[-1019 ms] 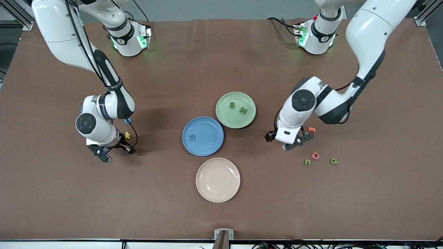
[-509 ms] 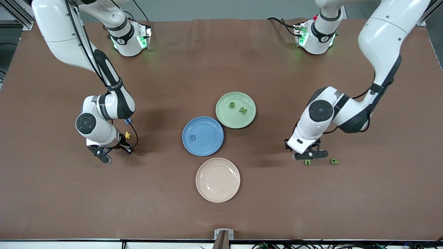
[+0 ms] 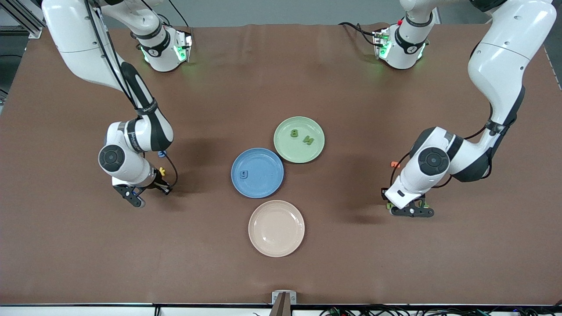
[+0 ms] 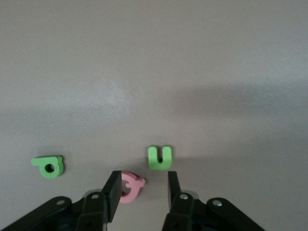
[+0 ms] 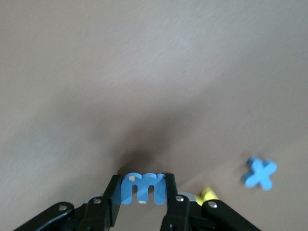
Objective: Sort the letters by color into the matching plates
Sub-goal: 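Carry the m to the blue plate while the left gripper grasps green u, then release the m on the blue plate while the left gripper carries the u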
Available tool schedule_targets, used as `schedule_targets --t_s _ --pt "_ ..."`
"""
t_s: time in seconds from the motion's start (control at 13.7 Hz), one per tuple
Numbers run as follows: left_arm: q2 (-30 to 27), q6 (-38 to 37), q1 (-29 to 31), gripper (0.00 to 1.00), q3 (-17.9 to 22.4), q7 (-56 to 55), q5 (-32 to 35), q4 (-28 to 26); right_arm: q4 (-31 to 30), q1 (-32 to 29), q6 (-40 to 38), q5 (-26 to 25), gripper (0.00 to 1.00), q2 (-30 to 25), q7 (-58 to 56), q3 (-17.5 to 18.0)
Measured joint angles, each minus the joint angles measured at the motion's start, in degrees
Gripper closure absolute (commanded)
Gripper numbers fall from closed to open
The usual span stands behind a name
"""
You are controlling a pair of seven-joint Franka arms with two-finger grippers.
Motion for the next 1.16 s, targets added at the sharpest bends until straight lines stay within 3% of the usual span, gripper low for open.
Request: schedule_targets --t_s 0.22,0.95,1.02,1.16 --pt "1.8 1.4 0.3 0.54 0.0 0.3 -0.4 0.7 5.4 4.1 -6.9 0.0 1.00 -0.1 5.9 0.3" --pt "5.4 1.7 0.1 0.57 -0.1 0.3 -1.6 2.8 13.9 21.9 -7.6 6.0 1.00 0.5 29.4 0.7" --pt "5.7 1.8 0.1 0.59 -0.1 0.3 -1.6 2.9 14.9 23.2 -7.6 6.0 1.00 1.3 31.7 0.7" --pt "6.0 1.8 0.1 0.77 -0.1 0.3 -1.6 3.3 18.4 25.8 -7.5 6.0 1.00 4.4 36.6 0.7"
